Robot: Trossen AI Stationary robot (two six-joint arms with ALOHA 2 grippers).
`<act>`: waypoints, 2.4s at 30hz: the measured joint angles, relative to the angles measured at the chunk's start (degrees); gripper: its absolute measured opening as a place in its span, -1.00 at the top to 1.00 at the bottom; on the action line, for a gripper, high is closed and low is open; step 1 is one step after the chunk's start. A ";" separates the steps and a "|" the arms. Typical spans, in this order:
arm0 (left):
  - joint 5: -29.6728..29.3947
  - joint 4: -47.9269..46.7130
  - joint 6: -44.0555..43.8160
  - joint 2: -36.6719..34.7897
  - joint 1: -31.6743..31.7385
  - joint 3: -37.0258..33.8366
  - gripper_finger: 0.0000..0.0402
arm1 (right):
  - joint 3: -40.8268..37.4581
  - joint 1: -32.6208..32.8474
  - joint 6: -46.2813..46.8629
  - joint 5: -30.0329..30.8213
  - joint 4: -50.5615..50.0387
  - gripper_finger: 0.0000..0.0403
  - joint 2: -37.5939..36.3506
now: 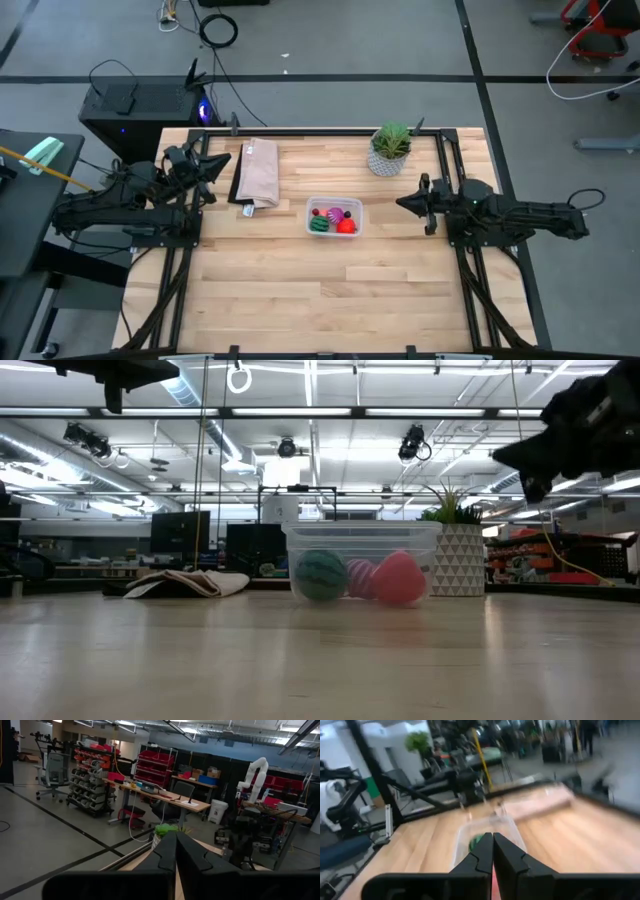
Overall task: Pick and placing Produce into tupperware
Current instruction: Return to Home Position
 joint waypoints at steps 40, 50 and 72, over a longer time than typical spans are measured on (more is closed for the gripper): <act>9.48 38.86 30.00 -11.32 0.00 0.04 0.99 | -1.36 1.88 -7.05 -1.31 3.87 0.91 0.00; 18.25 64.42 35.85 -11.31 -0.02 -8.51 0.99 | -1.36 1.88 -7.14 -1.31 3.87 0.91 0.02; 18.47 78.78 26.68 -11.27 -0.02 -28.50 1.00 | -1.36 1.88 -7.16 -1.31 3.88 0.91 0.03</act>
